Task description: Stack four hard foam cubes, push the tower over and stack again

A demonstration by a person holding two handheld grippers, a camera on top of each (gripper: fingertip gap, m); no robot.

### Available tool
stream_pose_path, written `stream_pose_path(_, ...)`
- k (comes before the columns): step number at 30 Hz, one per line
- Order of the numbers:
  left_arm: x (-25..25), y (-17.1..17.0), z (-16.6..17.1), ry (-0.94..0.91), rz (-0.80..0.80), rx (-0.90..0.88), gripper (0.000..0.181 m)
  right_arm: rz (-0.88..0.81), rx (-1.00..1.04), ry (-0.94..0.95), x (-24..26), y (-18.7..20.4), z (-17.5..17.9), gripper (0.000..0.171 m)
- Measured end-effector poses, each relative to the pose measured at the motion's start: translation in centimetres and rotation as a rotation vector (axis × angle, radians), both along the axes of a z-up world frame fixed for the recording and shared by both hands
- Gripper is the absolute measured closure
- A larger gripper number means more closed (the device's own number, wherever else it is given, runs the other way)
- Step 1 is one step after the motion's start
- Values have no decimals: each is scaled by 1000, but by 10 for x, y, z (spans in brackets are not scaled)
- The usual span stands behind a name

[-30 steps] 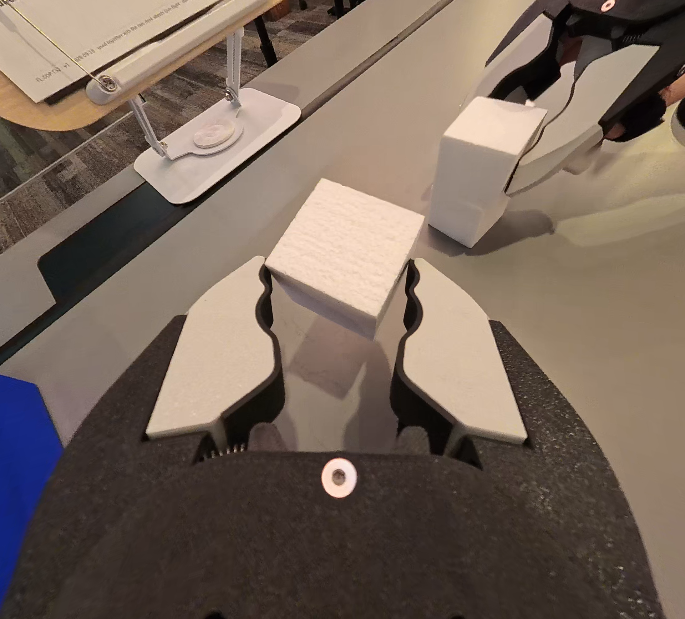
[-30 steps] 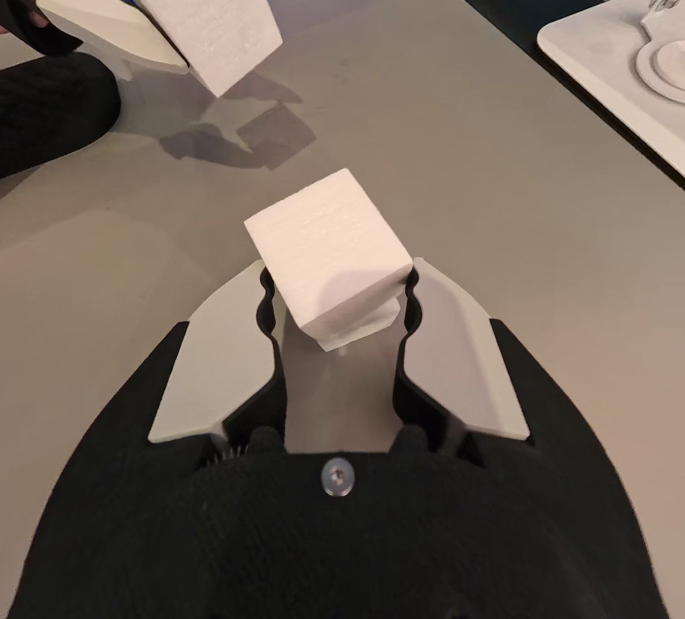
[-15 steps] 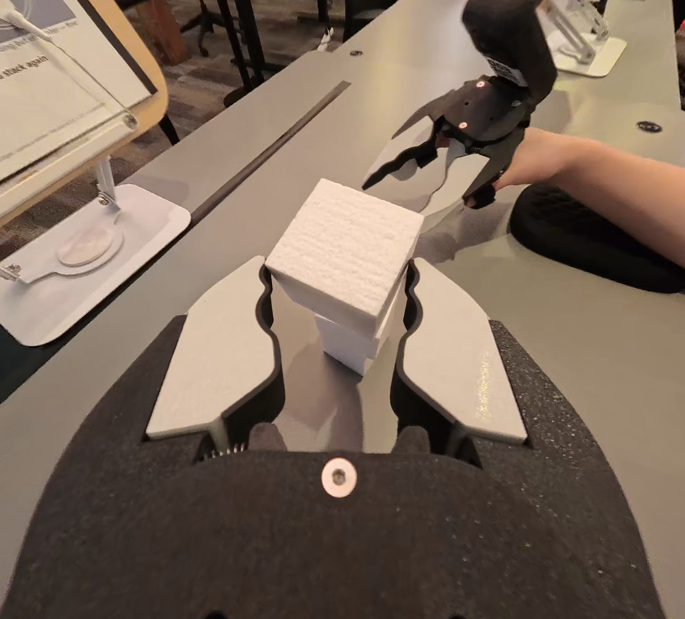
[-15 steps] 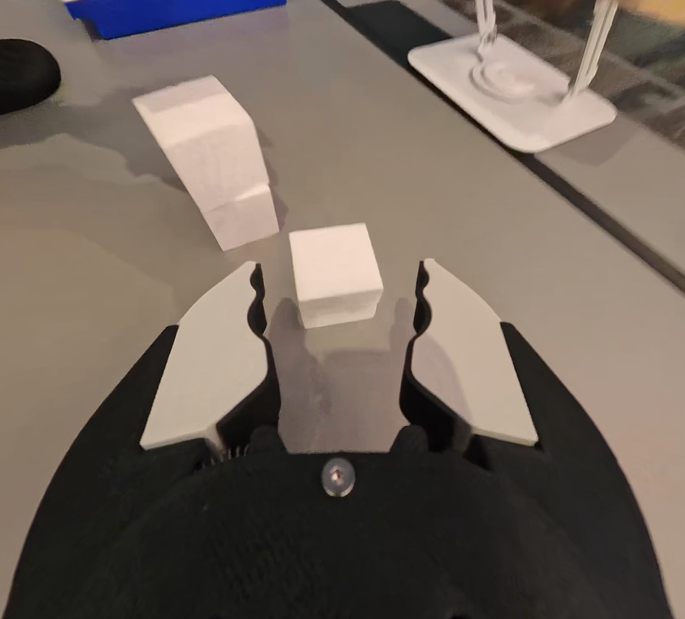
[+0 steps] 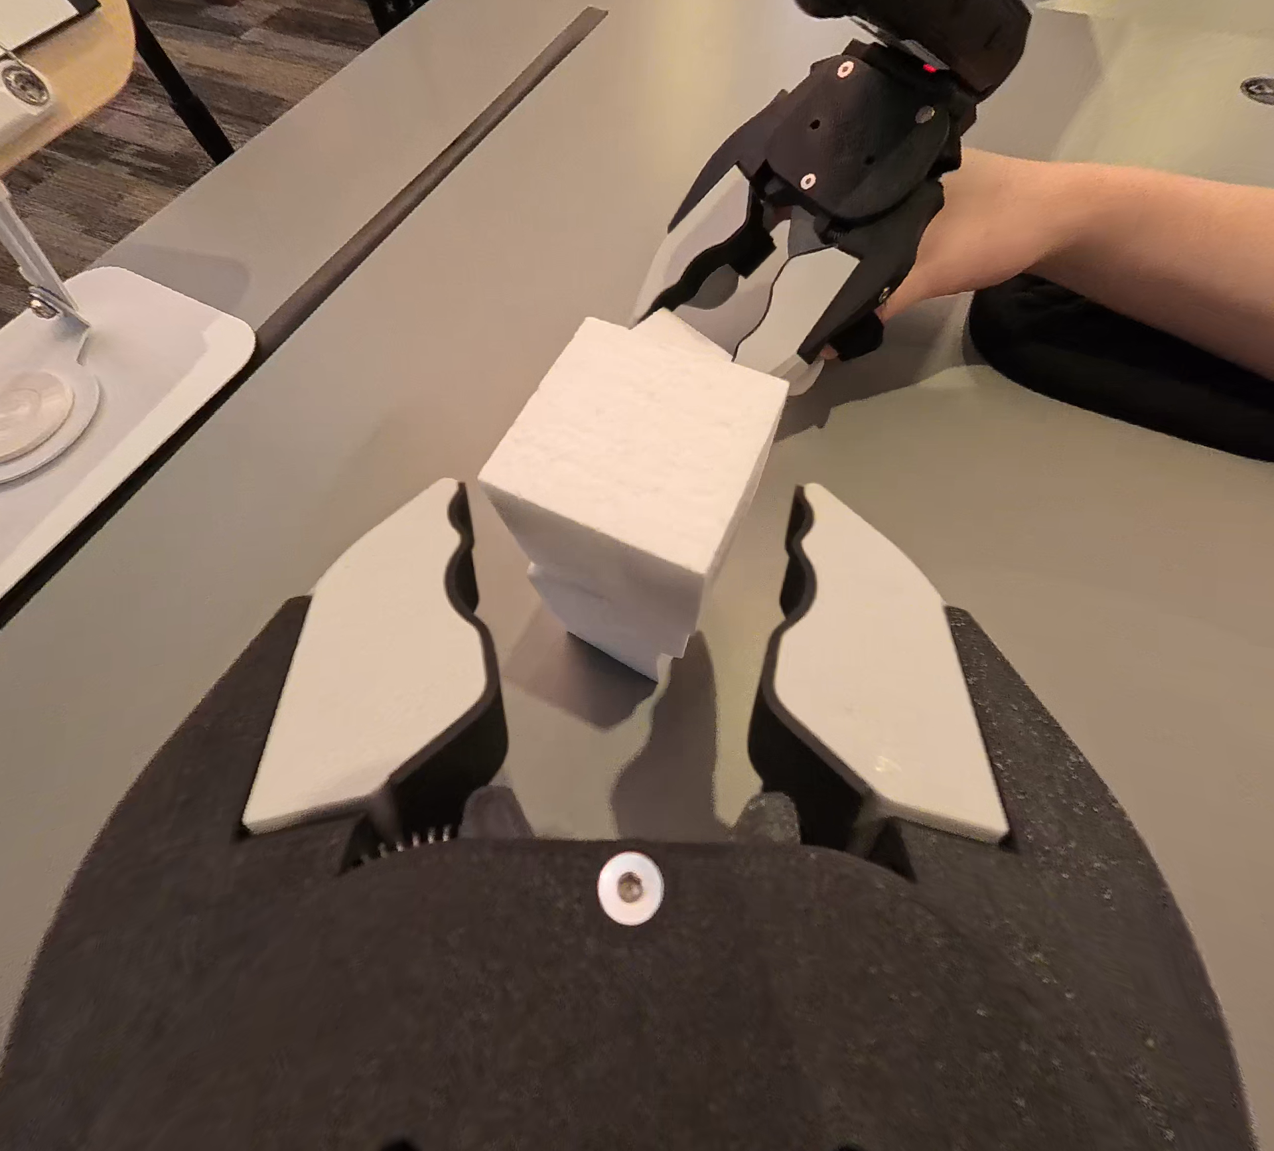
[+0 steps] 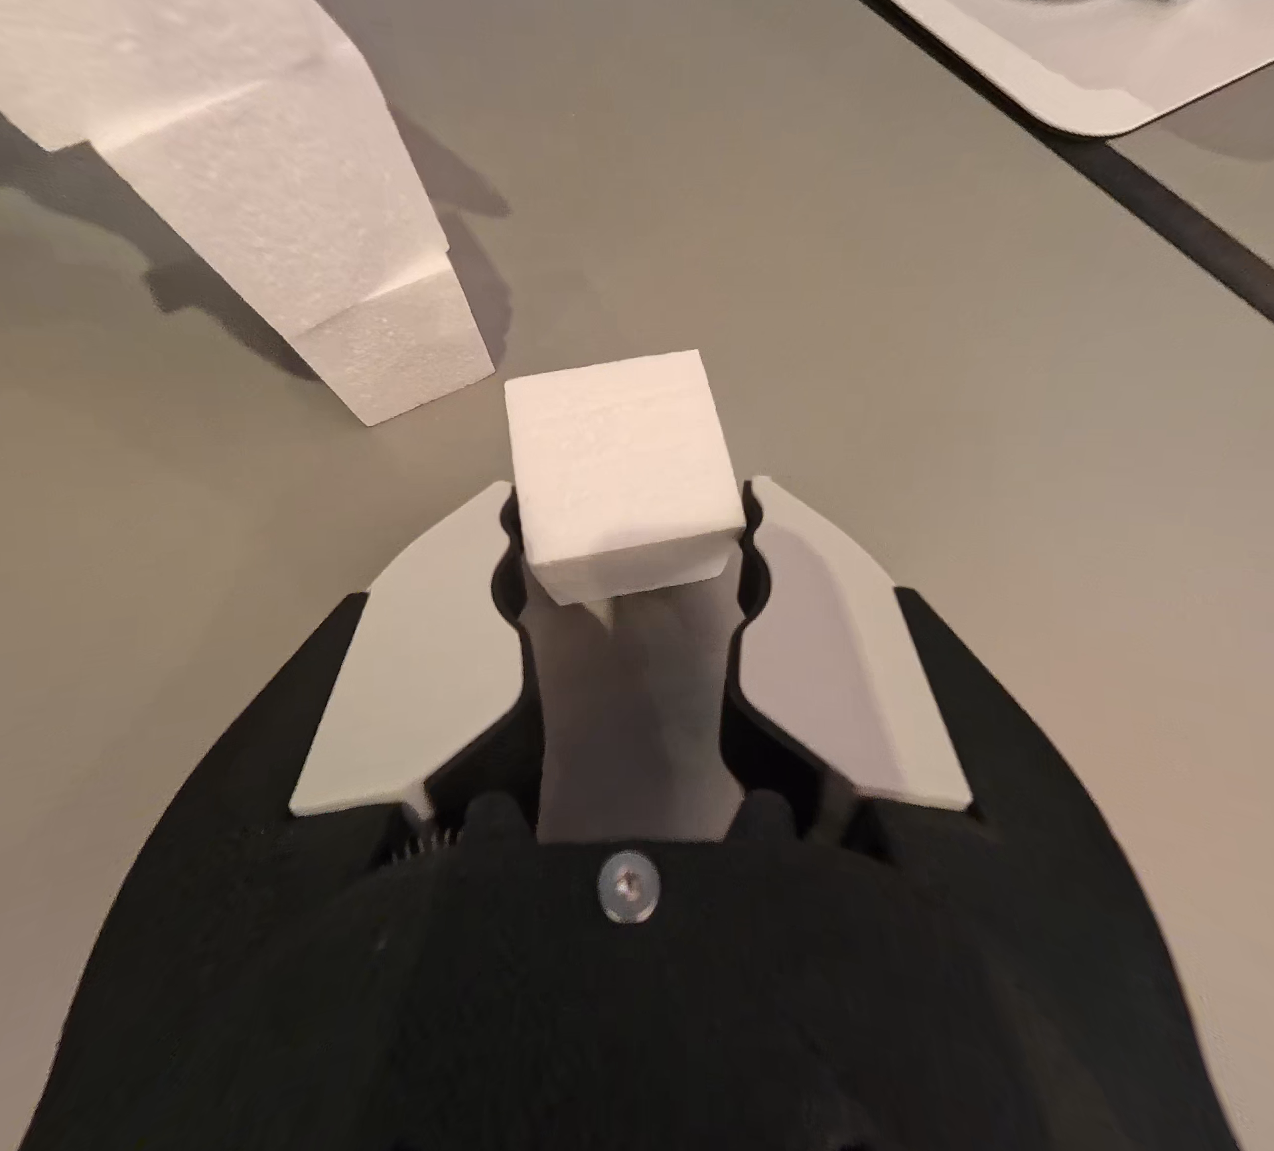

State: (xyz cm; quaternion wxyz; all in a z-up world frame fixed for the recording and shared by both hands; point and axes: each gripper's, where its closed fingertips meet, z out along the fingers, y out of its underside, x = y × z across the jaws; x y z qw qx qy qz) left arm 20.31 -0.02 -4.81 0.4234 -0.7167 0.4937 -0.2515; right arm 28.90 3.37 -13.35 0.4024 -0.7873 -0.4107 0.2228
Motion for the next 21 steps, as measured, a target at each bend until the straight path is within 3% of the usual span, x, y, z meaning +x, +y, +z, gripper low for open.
stream_pose_path(5,-14,-8,24,-83,10,29,89,-25,33,62,5,2,27,111)
stream_pose_path(9,-62,-3,28,-72,139,66,90,-7,136,170,-2,-1,105,111)
stream_pose_path(14,-103,-5,-7,-52,211,-1,87,180,137,267,-48,-27,194,111)
stream_pose_path(17,-121,2,-29,-1,288,-34,87,264,89,231,-78,-37,206,111)
stream_pose_path(21,-121,2,-41,21,305,-67,88,292,65,91,-98,-40,181,111)
